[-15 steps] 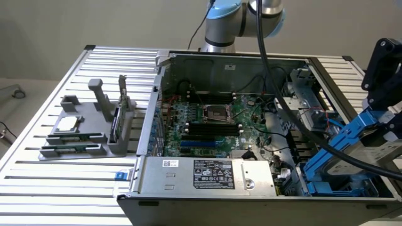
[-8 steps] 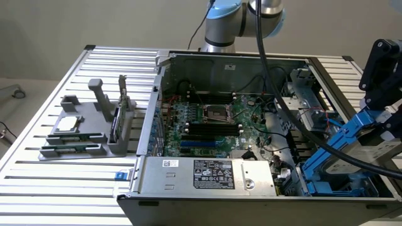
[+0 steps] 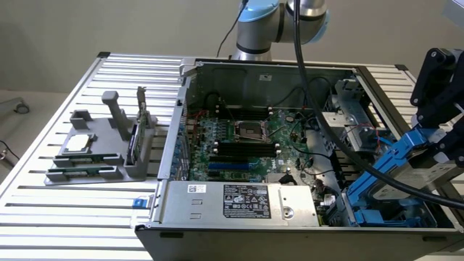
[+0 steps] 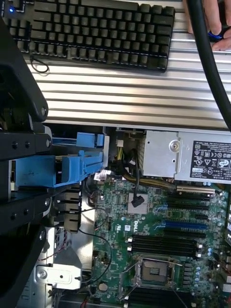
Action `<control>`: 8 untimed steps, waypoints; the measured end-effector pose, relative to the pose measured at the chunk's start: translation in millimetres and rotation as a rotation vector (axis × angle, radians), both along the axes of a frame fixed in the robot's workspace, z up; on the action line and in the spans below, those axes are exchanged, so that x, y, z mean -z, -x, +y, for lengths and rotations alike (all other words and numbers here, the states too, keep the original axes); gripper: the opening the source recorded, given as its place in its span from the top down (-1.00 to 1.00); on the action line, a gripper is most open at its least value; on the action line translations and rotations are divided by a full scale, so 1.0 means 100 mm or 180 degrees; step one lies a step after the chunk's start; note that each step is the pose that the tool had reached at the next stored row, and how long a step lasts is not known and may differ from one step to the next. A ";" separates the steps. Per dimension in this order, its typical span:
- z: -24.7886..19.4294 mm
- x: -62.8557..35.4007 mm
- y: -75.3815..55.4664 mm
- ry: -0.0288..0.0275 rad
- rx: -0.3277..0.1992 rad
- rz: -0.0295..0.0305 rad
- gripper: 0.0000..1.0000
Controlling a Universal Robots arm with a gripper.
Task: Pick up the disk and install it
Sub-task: 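Insert the first disk wire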
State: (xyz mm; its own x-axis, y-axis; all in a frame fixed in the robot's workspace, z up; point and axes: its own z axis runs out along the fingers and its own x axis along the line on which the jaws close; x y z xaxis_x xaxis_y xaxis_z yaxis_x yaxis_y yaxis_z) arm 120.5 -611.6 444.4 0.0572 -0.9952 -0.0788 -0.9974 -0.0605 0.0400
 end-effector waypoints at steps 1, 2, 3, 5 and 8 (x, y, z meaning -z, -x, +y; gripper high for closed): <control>0.003 0.002 0.00 -0.0004 0.0000 0.0000 0.35; 0.004 0.003 0.00 -0.0006 0.0000 0.0000 0.35; 0.004 0.003 0.00 -0.0006 0.0000 0.0000 0.35; 0.004 0.004 0.00 -0.0007 0.0000 0.0000 0.35; 0.004 0.004 0.00 -0.0007 0.0000 0.0000 0.35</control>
State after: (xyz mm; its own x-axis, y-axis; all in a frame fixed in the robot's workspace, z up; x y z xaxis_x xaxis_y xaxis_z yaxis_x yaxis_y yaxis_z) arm 120.5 -611.2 444.0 0.0572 -0.9951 -0.0811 -0.9974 -0.0605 0.0398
